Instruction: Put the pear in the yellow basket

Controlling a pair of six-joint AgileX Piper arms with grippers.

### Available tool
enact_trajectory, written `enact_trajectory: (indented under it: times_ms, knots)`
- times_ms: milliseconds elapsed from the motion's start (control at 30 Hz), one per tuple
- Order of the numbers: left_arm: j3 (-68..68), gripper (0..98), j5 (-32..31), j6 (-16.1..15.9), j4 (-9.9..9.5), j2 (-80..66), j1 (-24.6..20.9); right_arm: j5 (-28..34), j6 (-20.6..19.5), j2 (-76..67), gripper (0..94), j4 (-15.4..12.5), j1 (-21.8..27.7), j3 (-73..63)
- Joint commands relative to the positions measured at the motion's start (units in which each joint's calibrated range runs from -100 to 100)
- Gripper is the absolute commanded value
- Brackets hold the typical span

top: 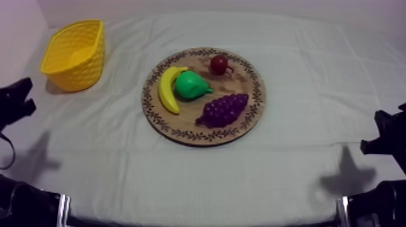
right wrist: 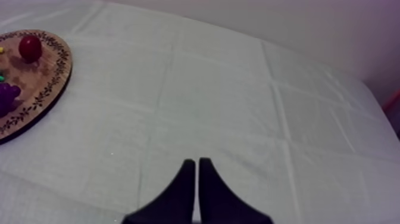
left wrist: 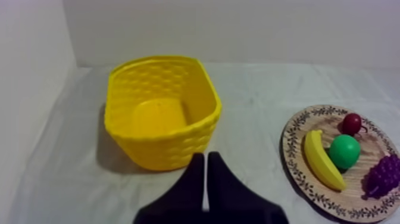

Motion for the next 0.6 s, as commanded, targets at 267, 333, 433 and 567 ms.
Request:
enact_trajectory:
  times_ms: [267,333,433,567]
  knots:
    - [-29.0,0.0,8.33,-6.81,2.64,21.51,0.82,0.0,0.0,-0.01,0.3,0.0,-0.02,-0.01]
    - [-34.34,0.0,10.73,-7.79,2.88,24.98,1.16,0.0,-0.02,-0.01,0.3,0.0,-0.02,-0.01]
    - [-41.4,0.0,13.83,-9.3,3.53,29.7,1.48,0.0,-0.01,-0.01,0.3,0.0,-0.02,-0.01]
    - [-48.95,0.0,17.1,-11.29,4.4,35.44,2.02,0.0,0.0,-0.01,0.3,0.0,-0.02,-0.01]
